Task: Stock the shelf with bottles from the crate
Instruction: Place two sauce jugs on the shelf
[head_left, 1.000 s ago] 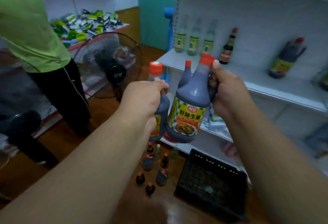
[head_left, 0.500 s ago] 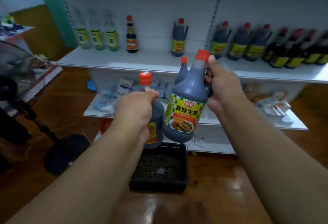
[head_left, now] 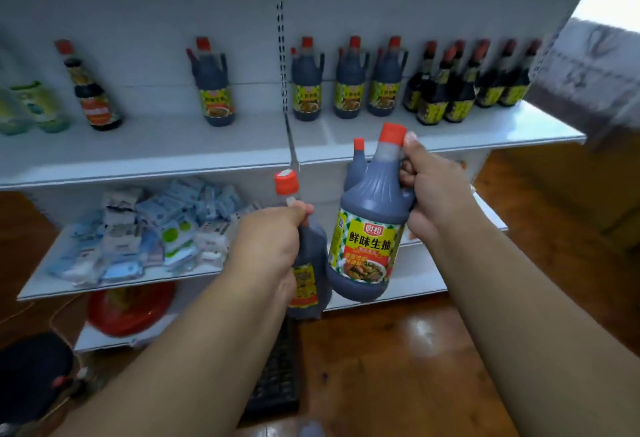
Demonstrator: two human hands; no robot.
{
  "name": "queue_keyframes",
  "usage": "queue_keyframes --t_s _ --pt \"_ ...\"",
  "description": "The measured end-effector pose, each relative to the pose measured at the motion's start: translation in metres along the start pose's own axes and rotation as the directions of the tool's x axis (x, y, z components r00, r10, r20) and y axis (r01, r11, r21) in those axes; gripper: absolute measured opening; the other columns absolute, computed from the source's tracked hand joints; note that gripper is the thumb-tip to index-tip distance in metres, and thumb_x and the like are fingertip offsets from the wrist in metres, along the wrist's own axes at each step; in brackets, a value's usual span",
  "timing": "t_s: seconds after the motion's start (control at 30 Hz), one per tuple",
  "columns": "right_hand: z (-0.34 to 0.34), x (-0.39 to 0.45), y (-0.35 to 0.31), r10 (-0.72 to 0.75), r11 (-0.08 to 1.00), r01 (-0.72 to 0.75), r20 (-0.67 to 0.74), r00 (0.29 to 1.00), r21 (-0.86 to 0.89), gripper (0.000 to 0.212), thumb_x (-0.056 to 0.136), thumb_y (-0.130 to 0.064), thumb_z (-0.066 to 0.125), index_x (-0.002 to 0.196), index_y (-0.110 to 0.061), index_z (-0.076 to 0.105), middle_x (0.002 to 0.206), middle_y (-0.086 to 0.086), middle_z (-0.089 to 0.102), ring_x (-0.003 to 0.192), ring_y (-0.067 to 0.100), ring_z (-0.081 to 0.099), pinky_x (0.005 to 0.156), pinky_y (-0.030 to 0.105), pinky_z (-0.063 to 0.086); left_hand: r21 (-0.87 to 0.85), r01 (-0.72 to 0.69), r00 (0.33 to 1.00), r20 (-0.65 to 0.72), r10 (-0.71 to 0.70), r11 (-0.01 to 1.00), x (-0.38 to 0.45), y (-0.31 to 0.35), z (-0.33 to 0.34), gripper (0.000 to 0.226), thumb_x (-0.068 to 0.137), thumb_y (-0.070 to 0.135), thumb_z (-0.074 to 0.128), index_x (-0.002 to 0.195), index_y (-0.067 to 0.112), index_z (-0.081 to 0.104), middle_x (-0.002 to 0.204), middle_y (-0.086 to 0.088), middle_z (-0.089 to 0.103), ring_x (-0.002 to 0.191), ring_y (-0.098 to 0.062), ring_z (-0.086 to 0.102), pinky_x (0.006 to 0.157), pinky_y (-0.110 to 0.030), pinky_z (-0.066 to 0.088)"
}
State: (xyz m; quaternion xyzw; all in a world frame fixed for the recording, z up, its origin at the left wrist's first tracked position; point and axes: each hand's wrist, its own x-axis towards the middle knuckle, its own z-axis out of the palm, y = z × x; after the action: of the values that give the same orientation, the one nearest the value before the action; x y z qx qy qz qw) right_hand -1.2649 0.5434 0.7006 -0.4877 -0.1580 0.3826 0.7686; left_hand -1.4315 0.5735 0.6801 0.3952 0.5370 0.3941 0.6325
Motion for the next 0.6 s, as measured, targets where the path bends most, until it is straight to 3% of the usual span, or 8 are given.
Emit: queue_keyframes --t_s 0.03,0.1,0.13,0.23,0.4,0.6 --pt "0.0 0.013 -0.002 -0.016 1.0 0.016 -0.002 1.0 -0.021 0.042 0.096 -0.029 0.06 0.059 -0.017 0.044 0.049 -0.005 0.035 0.041 0.005 0.036 0.046 0.021 0.042 0.003 -0.011 1.0 0.011 0.011 1.0 0.011 0.002 0.01 0.026 0.095 0.02 0.059 0.07 0.017 0.069 0.059 0.004 0.064 0.049 -0.001 0.056 0.051 -0.016 0.042" --pt "0.001 0.037 -0.006 -0.041 0.996 0.04 -0.013 0.999 -0.086 0.042 0.095 -0.032 0.06 0.06 -0.018 0.044 0.05 -0.004 0.035 0.044 0.006 0.035 0.047 0.021 0.039 0.01 -0.02 1.0 0.018 0.02 1.0 0.03 0.012 0.028 0.025 0.094 0.022 0.06 0.073 0.017 0.073 0.081 -0.005 0.07 0.075 -0.017 0.062 0.073 -0.034 0.05" --pt "0.003 0.048 -0.008 -0.049 0.992 0.047 -0.016 0.999 -0.118 0.042 0.095 -0.033 0.06 0.06 -0.018 0.044 0.05 -0.004 0.034 0.044 0.007 0.034 0.047 0.021 0.037 0.009 -0.007 1.0 0.011 0.007 1.0 0.037 0.019 0.035 0.024 0.094 0.024 0.06 0.077 0.017 0.074 0.087 -0.006 0.07 0.078 -0.021 0.06 0.072 -0.039 0.048" --pt "0.012 0.076 -0.018 -0.061 0.991 0.06 -0.001 0.998 -0.117 0.041 0.095 -0.033 0.06 0.06 -0.018 0.045 0.05 -0.004 0.035 0.043 0.006 0.036 0.046 0.021 0.038 -0.023 0.004 0.999 0.033 -0.003 1.0 0.057 0.046 0.055 0.016 0.091 0.024 0.063 0.084 0.016 0.075 0.087 -0.006 0.068 0.08 -0.026 0.06 0.066 -0.031 0.044" --pt "0.044 0.115 -0.037 -0.042 0.994 0.054 0.115 0.992 -0.095 0.039 0.1 -0.027 0.052 0.063 -0.014 0.05 0.042 -0.009 0.048 0.037 0.0 0.047 0.042 0.017 0.042 -0.039 -0.077 0.997 -0.012 0.077 0.996 0.096 0.08 0.075 0.014 0.081 0.027 0.071 0.076 0.015 0.075 0.093 -0.008 0.072 0.095 -0.028 0.063 0.091 -0.042 0.049" --pt "0.075 0.189 -0.031 -0.002 0.976 0.059 0.26 0.966 -0.211 0.039 0.1 -0.027 0.051 0.063 -0.013 0.052 0.043 -0.011 0.052 0.041 0.0 0.051 0.05 0.02 0.045 -0.044 -0.085 0.985 -0.157 0.077 0.995 0.155 0.097 0.088 0.015 0.079 0.031 0.072 0.082 0.016 0.074 0.092 -0.005 0.071 0.099 -0.026 0.062 0.097 -0.05 0.048"
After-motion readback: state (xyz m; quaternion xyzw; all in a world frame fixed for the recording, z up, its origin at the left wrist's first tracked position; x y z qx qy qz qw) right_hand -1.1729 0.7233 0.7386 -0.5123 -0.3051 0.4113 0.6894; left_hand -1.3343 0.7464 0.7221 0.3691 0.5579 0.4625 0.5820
